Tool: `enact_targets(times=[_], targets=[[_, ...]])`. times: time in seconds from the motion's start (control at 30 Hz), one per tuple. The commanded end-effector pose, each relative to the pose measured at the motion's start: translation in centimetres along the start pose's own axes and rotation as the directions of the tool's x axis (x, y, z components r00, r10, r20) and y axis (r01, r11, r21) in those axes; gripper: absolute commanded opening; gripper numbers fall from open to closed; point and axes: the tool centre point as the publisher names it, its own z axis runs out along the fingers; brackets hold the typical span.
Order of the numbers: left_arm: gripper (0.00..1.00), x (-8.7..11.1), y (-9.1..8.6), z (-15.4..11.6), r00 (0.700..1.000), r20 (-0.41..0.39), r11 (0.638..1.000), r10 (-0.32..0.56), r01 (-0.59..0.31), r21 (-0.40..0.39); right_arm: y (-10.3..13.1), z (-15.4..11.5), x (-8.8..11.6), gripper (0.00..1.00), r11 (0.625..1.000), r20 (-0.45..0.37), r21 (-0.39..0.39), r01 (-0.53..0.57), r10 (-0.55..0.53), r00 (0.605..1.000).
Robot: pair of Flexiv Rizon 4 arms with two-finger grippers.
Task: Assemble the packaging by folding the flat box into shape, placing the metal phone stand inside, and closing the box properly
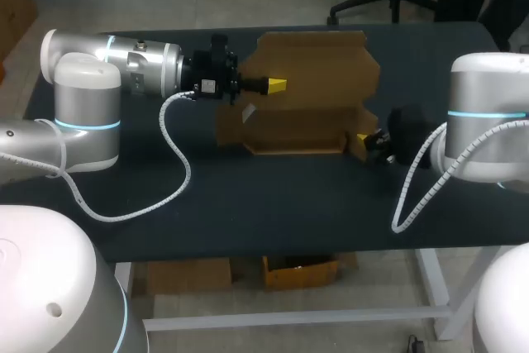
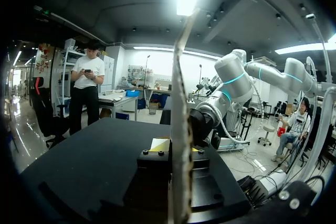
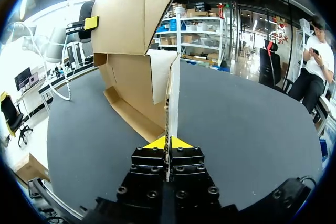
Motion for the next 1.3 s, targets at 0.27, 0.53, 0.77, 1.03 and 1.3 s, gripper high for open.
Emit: enact_targets(times=[0.27,0.53,0.77,1.03,1.3], targets=[[0.00,0.0,0.2,0.2,1.000,-0.002,1.000,0.000,0.000,0.000,0.0,-0.6,1.6,0.18,1.000,0.082,-0.004,-0.030,0.030,0.996],[0.00,0.0,0.2,0.2,1.000,-0.002,1.000,0.000,0.000,0.000,-0.5,-1.0,2.0,0.22,0.998,0.115,0.001,-0.059,0.059,0.992],[0.00,0.0,0.2,0.2,1.000,-0.002,1.000,0.000,0.000,0.000,-0.9,-1.6,2.1,0.22,0.996,0.155,0.000,-0.088,0.087,0.984],[0.00,0.0,0.2,0.2,1.000,-0.002,1.000,0.000,0.000,0.000,-0.8,-1.5,2.3,0.21,0.994,0.165,-0.015,-0.107,0.108,0.980],[0.00,0.0,0.2,0.2,1.000,-0.002,1.000,0.000,0.000,0.000,-0.3,-0.8,2.8,0.24,0.993,0.162,-0.029,-0.110,0.114,0.980]])
